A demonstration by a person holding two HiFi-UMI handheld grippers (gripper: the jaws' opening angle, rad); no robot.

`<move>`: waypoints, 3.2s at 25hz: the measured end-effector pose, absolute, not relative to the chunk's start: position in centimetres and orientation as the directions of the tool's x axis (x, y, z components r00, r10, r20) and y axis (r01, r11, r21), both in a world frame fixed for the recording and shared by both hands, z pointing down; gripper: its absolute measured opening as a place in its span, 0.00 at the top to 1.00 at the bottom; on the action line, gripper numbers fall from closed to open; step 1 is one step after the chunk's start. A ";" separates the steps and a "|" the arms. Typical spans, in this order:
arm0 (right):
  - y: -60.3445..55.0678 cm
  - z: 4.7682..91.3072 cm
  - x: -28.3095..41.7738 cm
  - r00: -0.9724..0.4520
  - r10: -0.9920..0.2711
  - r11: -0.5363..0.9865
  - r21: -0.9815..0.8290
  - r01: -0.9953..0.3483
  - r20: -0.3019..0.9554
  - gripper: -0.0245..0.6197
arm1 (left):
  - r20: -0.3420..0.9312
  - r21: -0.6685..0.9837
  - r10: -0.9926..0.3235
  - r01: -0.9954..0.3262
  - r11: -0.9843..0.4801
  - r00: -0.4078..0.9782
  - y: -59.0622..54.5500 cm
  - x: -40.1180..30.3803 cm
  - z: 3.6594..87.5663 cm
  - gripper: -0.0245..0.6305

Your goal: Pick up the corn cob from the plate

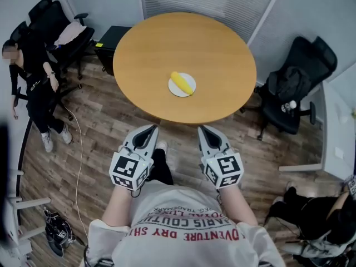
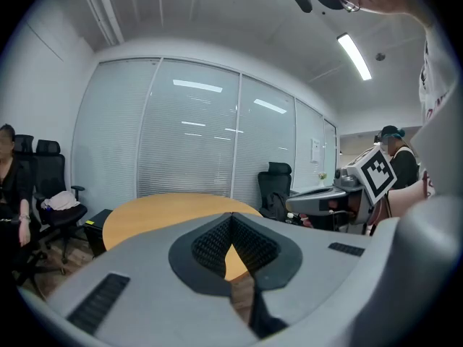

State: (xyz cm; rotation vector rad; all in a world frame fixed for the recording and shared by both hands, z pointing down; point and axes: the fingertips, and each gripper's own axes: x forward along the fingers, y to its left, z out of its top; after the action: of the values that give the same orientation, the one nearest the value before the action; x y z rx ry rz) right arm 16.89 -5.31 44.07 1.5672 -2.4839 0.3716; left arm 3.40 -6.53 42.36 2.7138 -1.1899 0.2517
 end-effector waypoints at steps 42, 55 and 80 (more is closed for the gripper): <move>-35.6 67.4 15.2 -0.438 -0.434 0.597 -0.113 -0.794 0.787 0.55 | 0.308 0.201 -0.706 -0.769 -0.607 0.637 -36.2 3.2 54.2 0.91; -36.2 73.0 15.2 -0.332 -0.276 0.609 -0.103 -0.787 0.902 0.53 | 0.377 0.250 -0.741 -0.831 -0.497 0.556 -33.9 0.7 57.9 0.91; -38.4 57.1 16.2 -0.493 -0.623 0.461 -0.225 -0.859 0.607 0.54 | 0.312 0.169 -0.723 -0.785 -0.596 0.617 -36.9 2.6 52.0 0.91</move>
State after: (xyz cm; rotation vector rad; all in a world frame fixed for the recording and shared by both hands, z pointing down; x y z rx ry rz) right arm 16.19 -38.36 57.10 1.2385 -2.2710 0.7162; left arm 2.59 -36.93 51.97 2.5545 -1.2234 0.3047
